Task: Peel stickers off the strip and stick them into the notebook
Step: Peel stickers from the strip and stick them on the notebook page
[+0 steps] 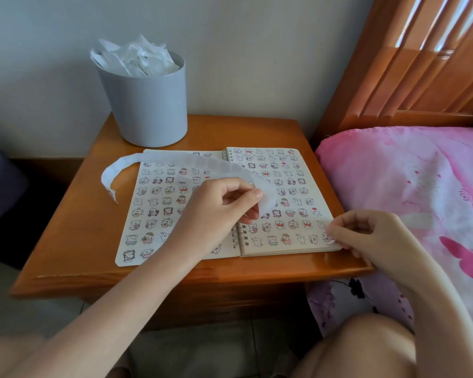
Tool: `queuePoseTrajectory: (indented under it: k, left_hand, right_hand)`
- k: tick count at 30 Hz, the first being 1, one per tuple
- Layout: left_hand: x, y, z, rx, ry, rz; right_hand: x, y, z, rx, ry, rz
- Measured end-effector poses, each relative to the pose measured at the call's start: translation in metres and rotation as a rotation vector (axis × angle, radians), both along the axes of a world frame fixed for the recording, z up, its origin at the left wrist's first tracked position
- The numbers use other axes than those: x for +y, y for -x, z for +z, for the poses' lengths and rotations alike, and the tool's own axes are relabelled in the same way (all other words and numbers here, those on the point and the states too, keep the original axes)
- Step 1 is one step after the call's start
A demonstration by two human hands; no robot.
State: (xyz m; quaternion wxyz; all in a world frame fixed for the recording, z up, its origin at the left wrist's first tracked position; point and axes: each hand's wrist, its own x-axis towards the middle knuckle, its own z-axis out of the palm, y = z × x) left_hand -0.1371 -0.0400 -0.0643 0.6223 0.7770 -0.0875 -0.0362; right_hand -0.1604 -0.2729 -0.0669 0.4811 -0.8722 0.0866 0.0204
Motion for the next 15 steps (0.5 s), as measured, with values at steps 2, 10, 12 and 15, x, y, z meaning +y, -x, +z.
queuePoseTrajectory:
  k: [2, 10, 12, 15]
  left_hand:
    - [0.0001, 0.0001, 0.0003, 0.002, 0.002, 0.0]
    - [0.0002, 0.0, 0.0002, -0.003, -0.001, 0.004]
    - [0.0004, 0.0001, 0.0005, 0.002, 0.003, 0.002]
    - [0.0008, 0.0005, 0.0008, 0.002, 0.004, 0.0]
  right_hand:
    - [0.0, -0.0002, -0.0004, 0.003, -0.001, -0.001]
    - [-0.0006, -0.0011, -0.004, -0.029, 0.046, 0.01]
    - [-0.0007, -0.0021, -0.006, -0.039, 0.082, 0.014]
    - [-0.0015, -0.0028, -0.0079, -0.059, 0.141, 0.023]
